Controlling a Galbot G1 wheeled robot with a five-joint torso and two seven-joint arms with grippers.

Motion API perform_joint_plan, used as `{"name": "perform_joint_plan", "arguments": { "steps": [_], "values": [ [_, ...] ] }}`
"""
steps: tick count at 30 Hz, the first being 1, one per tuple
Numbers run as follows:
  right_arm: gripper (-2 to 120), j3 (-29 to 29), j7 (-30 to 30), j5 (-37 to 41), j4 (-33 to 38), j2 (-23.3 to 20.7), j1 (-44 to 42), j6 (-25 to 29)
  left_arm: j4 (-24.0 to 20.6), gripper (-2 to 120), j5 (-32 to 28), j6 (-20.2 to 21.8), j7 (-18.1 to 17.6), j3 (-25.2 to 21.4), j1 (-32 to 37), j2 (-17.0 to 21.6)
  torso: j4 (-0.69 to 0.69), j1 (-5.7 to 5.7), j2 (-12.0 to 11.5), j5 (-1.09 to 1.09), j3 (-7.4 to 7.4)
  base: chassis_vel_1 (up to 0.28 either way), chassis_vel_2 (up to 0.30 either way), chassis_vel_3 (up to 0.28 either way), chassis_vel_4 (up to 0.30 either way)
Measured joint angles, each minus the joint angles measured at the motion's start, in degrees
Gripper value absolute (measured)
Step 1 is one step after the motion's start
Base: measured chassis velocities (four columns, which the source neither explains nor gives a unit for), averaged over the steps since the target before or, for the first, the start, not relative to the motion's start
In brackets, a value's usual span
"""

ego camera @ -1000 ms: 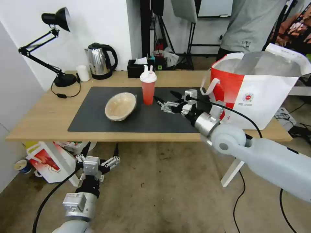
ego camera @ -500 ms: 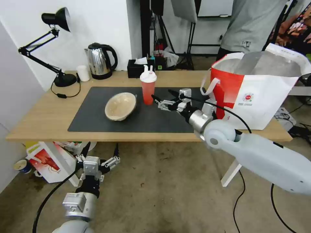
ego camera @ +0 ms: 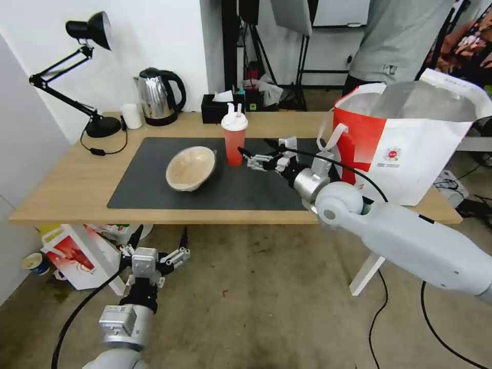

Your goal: Pick up the trash from the table and place it into the takeout bag.

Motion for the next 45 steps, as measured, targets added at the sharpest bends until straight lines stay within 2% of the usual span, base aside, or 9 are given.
{"name": "perform_joint_plan", "arguments": {
  "steps": [3,10,19,45],
  "values": [
    [100,-0.2,-0.3,-0.7,-2.8,2.1,0.5,0.1,0.0,100,0.0,0.0,0.0,0.0,0.0,0.0,0.00,0.00,0.0,0.00,-0.01,0.000,0.000,0.000,0.000],
    [100,-0.2,-0.7,-1.4,-5.0,3.6,0.8,0.1,0.0,100,0.0,0.0,0.0,0.0,0.0,0.0,0.00,0.00,0.0,0.00,-0.01,0.000,0.000,0.000,0.000],
    [100,-0.5,-2.4,-3.0,-11.9,8.9,2.3,0.3,0.0,100,0.0,0.0,0.0,0.0,0.0,0.0,0.00,0.00,0.0,0.00,0.00,0.000,0.000,0.000,0.000],
    [100,-1.2,-3.0,-3.8,-15.6,12.5,2.9,0.4,0.0,100,0.0,0.0,0.0,0.0,0.0,0.0,0.00,0.00,0.0,0.00,0.00,0.000,0.000,0.000,0.000]
  ]
}}
